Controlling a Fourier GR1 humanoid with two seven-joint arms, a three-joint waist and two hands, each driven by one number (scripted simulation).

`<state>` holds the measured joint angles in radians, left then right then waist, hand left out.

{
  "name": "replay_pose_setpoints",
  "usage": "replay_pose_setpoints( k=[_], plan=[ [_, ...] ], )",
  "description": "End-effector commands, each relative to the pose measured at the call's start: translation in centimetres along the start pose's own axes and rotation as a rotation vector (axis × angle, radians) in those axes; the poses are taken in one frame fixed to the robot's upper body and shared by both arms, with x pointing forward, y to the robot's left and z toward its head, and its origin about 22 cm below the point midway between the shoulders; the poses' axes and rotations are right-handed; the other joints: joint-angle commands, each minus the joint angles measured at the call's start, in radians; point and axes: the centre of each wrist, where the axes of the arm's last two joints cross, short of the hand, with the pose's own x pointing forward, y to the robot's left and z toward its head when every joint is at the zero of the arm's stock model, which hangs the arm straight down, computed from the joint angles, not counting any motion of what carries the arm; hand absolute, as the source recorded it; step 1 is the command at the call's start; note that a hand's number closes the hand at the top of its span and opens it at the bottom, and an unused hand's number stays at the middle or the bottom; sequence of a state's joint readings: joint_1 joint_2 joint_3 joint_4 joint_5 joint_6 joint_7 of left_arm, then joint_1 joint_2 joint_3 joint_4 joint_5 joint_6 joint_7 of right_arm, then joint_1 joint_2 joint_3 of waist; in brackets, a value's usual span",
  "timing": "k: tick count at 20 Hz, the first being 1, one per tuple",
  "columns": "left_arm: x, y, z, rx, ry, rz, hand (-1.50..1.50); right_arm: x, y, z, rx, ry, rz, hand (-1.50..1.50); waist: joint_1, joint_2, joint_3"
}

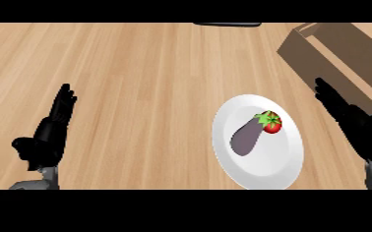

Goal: Pick the tomato from the plate and place it in the cardboard box

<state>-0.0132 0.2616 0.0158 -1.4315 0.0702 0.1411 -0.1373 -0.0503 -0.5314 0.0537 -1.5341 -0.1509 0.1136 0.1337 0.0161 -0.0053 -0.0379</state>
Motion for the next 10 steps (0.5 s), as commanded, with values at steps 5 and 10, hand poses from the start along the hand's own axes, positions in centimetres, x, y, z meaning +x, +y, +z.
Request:
replay_pose_setpoints(
  k=[5,10],
  plan=[
    [3.0,2.4,-1.1,-0.040,0.072,0.114,0.00,3.6,-0.6,-0.1,-0.409,-0.101,-0.220,-1.50,-0.025,-0.003,0.037],
    [2.5,1.2,-0.2,-0.093,0.155,0.175,0.00,2.6,-1.4,1.4,-0.914,-0.276,-0.034,-1.50,-0.043,-0.007,0.040]
  ],
)
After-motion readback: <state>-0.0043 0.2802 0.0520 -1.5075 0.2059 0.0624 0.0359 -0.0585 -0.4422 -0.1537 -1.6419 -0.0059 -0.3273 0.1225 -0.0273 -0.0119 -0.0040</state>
